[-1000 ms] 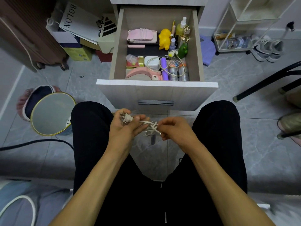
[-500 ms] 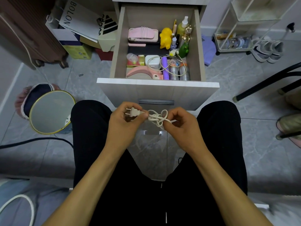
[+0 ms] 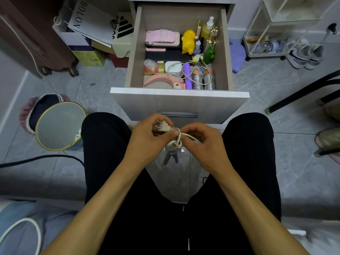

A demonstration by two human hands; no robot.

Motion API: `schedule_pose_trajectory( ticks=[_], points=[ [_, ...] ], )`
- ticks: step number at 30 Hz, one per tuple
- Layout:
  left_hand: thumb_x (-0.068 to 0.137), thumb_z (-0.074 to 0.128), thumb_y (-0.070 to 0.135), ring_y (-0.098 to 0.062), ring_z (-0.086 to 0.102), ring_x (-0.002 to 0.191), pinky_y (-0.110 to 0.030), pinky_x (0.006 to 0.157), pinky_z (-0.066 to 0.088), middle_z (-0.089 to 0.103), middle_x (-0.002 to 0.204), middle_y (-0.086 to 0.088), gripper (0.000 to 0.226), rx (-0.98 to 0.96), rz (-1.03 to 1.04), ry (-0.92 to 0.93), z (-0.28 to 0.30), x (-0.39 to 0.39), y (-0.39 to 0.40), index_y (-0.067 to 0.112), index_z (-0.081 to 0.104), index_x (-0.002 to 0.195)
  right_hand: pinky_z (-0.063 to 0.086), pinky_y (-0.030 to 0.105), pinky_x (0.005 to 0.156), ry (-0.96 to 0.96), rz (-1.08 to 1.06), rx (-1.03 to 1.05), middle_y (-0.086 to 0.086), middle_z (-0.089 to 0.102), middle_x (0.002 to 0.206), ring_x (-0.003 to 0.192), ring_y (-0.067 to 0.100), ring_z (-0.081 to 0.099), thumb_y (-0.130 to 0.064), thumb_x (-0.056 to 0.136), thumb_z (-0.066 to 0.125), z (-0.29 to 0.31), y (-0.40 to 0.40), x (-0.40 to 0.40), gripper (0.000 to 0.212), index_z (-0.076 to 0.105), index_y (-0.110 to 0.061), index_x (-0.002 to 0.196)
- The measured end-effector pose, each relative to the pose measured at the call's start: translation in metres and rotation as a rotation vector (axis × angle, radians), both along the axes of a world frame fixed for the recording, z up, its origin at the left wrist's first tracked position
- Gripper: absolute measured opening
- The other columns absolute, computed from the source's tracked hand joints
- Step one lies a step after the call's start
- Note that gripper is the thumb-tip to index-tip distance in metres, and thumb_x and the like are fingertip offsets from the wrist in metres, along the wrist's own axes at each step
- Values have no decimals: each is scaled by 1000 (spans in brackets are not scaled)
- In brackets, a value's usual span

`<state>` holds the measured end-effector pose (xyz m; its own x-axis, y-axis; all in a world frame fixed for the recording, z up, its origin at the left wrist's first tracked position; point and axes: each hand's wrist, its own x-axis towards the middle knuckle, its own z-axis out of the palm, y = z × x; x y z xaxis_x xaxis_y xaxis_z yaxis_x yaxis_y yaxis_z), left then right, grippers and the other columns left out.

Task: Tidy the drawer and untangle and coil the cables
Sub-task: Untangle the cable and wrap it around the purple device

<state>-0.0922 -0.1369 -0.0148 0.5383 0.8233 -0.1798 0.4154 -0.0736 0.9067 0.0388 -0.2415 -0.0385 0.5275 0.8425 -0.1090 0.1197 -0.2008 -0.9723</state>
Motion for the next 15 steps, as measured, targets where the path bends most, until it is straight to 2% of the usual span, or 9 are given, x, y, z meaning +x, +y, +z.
schedule_pose_trajectory(
  ticks=[5,9,12,15],
  points=[
    [80,78,17,-16,70,80,-27,73,58,71,86,0,14,-141,44,-71,-8,3,-5,18,69,91,57,24,74,0,2,-5,-4,73,84,79,11,70,-12,84,73,0,0,2,10,74,-11,93],
    [94,61,10,-19,72,89,-27,78,58,74,93,-2,14,-361,43,-180,-10,3,-9,12,71,103,54,18,71,-15,-70,-10,-7,72,83,77,8,69,-10,84,73,-2,-3,7,7,72,-14,90],
    [98,56,11,-19,70,94,-31,84,57,74,99,0,20,-339,-48,-147,-16,0,-8,13,73,107,50,13,66,-37,-113,-4,-10,69,80,74,4,66,-11,85,72,0,-5,11,5,69,-15,88],
    [93,64,10,-13,70,92,-27,83,55,74,96,5,23,-263,-126,-81,-17,2,-4,22,71,111,49,14,65,-80,-123,1,-10,68,77,73,5,66,-11,86,70,1,-7,15,6,68,-16,86]
  ],
)
